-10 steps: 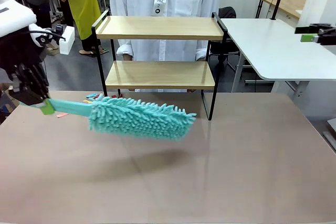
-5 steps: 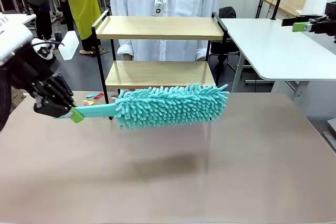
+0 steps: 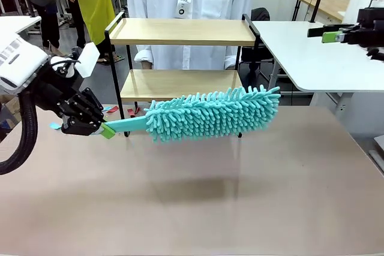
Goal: Clean the shelf.
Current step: Hand the Duster back to the human.
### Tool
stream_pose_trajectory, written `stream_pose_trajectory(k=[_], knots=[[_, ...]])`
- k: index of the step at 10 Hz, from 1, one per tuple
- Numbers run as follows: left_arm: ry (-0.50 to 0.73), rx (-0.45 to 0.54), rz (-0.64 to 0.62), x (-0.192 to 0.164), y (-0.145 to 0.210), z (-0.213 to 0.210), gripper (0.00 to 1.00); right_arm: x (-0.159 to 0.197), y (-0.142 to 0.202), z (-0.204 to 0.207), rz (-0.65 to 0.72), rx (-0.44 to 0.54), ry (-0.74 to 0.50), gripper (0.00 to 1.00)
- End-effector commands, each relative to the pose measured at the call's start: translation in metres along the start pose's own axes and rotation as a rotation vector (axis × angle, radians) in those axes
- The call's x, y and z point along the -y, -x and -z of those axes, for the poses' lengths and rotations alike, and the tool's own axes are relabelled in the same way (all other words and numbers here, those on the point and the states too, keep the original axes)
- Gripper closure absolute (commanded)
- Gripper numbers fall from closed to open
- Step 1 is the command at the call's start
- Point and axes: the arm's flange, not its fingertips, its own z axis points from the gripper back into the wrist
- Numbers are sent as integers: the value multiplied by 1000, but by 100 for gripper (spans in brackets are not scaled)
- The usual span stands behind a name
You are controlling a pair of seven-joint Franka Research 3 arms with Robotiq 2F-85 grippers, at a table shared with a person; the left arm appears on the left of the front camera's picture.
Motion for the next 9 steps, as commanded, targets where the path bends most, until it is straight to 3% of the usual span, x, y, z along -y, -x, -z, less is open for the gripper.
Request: stream_pose_trajectory(k=[1, 3, 5, 9], knots=[[-17, -5, -34, 3, -5, -8, 87, -1, -5, -3, -10, -2, 7, 0], [-17, -5, -34, 3, -5, -8, 87, 0, 0, -2, -1, 1, 4, 0], [-17, -5, -34, 3, -5, -8, 87, -30, 9, 21, -80, -179, 25, 0], [-17, -5, -34, 3, -5, -8, 87, -61, 41, 59, -124, -325, 13, 0]])
